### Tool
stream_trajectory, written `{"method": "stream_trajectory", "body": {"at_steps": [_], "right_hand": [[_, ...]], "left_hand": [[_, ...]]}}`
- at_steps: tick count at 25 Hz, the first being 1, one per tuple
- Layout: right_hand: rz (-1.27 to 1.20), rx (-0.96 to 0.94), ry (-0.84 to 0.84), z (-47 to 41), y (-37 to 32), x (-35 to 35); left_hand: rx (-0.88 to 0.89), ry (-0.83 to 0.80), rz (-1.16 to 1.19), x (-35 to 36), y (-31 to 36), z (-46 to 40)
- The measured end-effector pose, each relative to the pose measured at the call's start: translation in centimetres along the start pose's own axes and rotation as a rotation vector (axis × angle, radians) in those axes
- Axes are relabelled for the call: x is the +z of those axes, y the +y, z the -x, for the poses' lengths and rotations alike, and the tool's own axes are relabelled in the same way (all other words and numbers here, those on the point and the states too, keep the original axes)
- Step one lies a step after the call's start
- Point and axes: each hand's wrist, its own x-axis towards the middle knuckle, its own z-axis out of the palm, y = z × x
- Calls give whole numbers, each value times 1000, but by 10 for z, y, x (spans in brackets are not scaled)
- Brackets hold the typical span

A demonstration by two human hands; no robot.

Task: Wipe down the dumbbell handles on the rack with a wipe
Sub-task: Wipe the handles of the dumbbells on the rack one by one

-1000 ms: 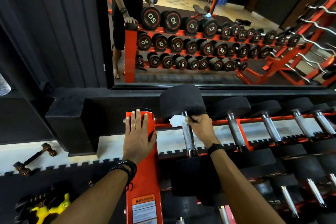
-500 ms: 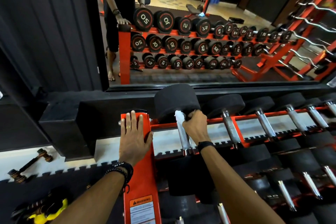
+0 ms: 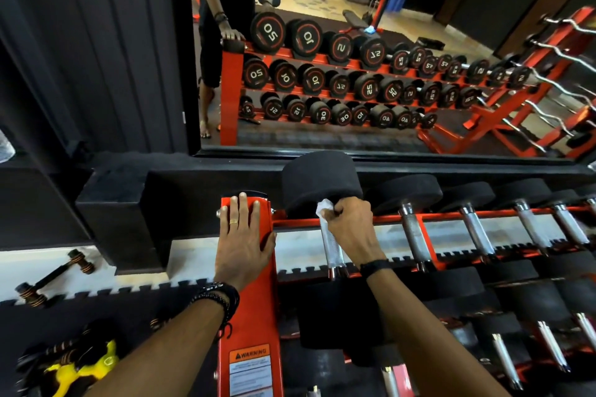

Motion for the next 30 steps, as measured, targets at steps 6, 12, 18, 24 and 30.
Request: {"method": "stream_trajectory", "body": {"at_steps": [6, 12, 18, 24, 30], "right_hand": [[51, -2, -28, 13, -2, -12], [162, -5, -145, 28, 5, -20], [6, -66, -106, 7, -3, -4], [88, -26, -311, 41, 20, -19], [-80, -46, -80, 6, 6, -14]], "left_hand": [[-3, -11, -4, 0, 0, 0], [2, 2, 5, 2, 0, 0], [0, -17, 2, 1, -2, 0], [-4, -14, -17, 2, -2, 0], [-1, -15, 0, 2, -2, 0]]}}
